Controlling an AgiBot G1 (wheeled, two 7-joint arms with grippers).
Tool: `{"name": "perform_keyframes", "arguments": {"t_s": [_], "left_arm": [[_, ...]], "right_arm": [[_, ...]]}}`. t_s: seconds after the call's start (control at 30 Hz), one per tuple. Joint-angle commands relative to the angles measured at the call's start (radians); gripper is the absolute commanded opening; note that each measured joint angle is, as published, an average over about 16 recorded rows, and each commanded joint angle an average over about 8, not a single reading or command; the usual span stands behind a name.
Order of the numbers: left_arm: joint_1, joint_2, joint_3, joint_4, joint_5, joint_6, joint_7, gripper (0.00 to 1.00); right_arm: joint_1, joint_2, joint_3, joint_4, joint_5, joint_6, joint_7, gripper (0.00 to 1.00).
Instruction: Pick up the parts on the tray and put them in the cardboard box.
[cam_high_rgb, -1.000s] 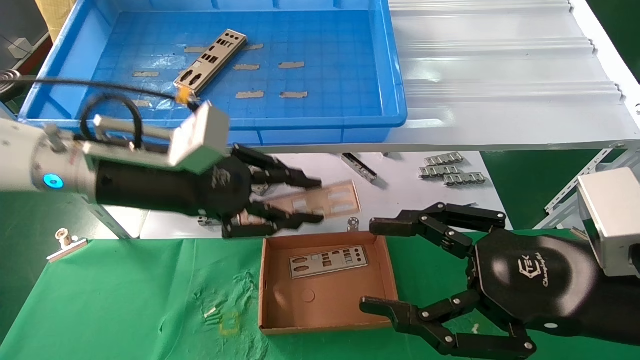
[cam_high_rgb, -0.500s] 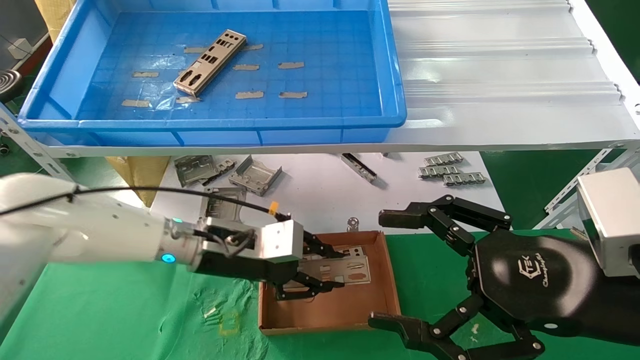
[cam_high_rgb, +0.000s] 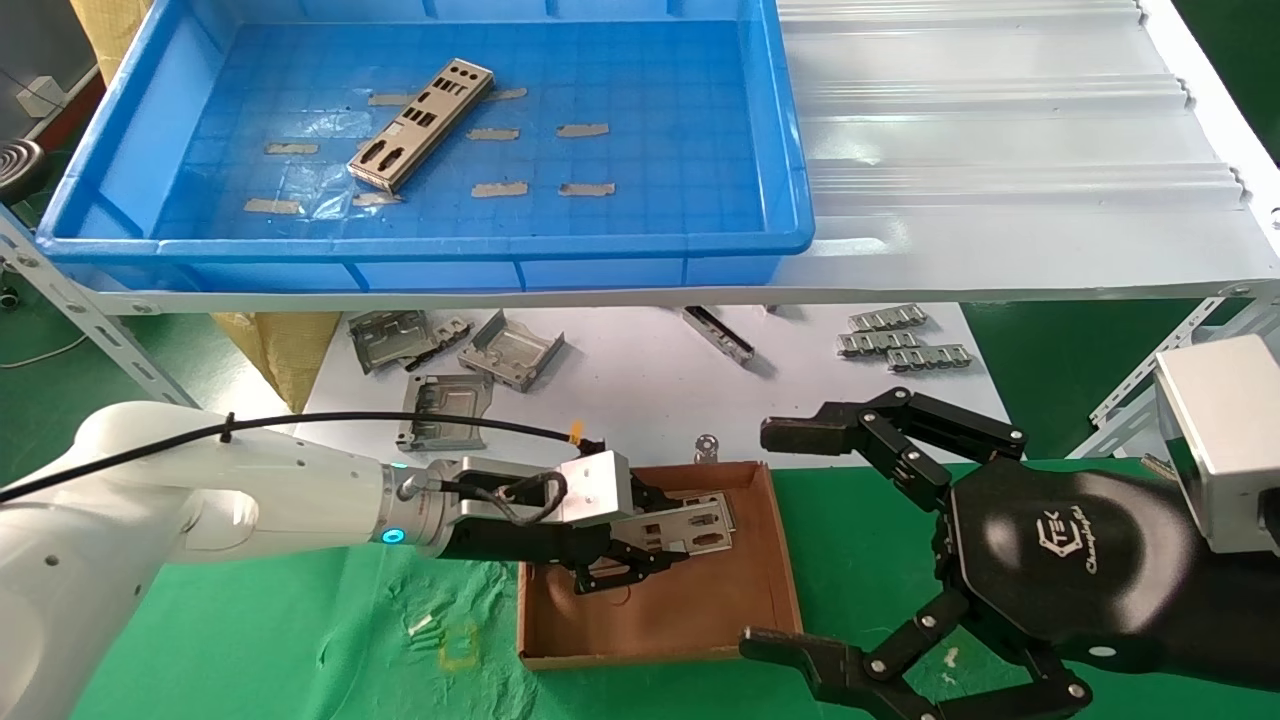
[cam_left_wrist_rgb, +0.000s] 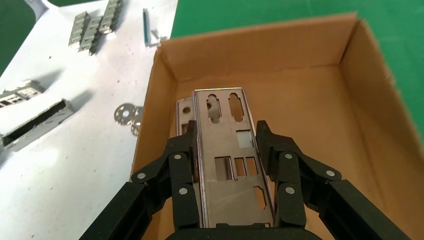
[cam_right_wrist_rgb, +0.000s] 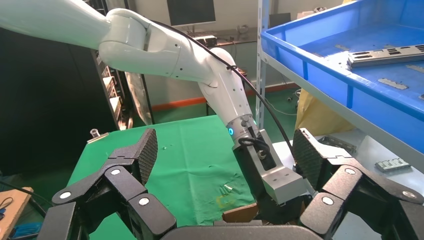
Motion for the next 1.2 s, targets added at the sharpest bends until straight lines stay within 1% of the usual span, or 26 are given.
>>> {"name": "perform_keyframes", "arguments": {"t_s": [0.03, 0.37, 0.47, 0.67, 0.87, 1.0, 1.2], "left_arm": [[0.002, 0.004, 0.002, 0.006, 0.000, -0.015, 0.011, 1.00], [0.010, 0.005, 0.017, -0.011, -0.019, -0.041, -0.002, 1.00], [0.006, 0.001, 0.015, -0.010, -0.035, -0.017, -0.013, 1.00], [-0.001, -0.017, -0.005, 0.014, -0.085, 0.084, -0.035, 1.00], [0.003, -0.031, -0.024, 0.040, -0.121, 0.161, -0.046, 1.00], [0.004, -0.034, -0.027, 0.046, -0.129, 0.177, -0.049, 1.00], [0.006, -0.035, -0.028, 0.034, -0.125, 0.163, -0.050, 1.00]], "right_arm": [[0.000, 0.000, 0.000, 0.000, 0.000, 0.000, 0.000, 1.00], [0.000, 0.000, 0.000, 0.000, 0.000, 0.000, 0.000, 1.00], [0.000, 0.000, 0.000, 0.000, 0.000, 0.000, 0.000, 1.00], [0.000, 0.000, 0.000, 0.000, 0.000, 0.000, 0.000, 1.00], [0.000, 0.000, 0.000, 0.000, 0.000, 0.000, 0.000, 1.00], [0.000, 0.000, 0.000, 0.000, 0.000, 0.000, 0.000, 1.00], [0.000, 0.000, 0.000, 0.000, 0.000, 0.000, 0.000, 1.00]]}}
